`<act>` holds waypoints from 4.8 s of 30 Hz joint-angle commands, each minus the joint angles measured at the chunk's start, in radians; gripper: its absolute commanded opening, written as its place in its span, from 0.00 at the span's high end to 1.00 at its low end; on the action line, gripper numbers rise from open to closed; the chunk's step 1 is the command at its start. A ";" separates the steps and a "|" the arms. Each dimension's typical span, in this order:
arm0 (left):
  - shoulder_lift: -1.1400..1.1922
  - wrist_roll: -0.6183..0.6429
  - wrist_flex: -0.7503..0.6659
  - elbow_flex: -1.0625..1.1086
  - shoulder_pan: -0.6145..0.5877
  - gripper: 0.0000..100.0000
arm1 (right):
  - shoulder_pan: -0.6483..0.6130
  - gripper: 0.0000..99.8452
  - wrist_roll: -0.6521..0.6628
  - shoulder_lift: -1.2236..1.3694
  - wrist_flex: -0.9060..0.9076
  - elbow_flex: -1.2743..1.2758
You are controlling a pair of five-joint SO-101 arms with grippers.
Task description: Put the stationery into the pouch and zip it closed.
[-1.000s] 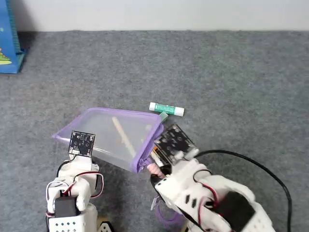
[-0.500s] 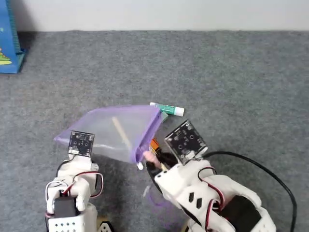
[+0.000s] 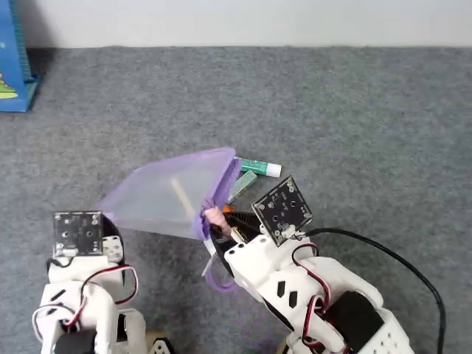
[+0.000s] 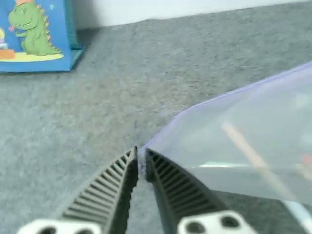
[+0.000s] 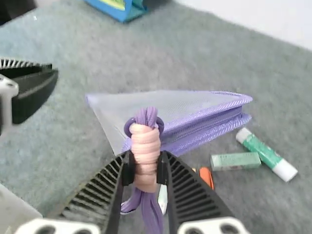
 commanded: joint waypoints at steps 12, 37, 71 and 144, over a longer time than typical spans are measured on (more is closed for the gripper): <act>-0.012 0.292 0.029 -0.076 0.275 0.62 | -0.059 0.99 0.005 -0.008 -0.122 -0.008; -0.012 0.405 0.002 -0.081 0.428 0.62 | -0.082 0.99 0.005 -0.018 -0.119 0.017; -0.012 0.224 -0.018 0.038 0.284 0.90 | 0.051 0.99 0.077 -0.127 0.041 -0.009; -0.012 0.075 -0.071 0.058 -0.055 0.92 | 0.302 0.71 0.502 0.466 0.125 -0.003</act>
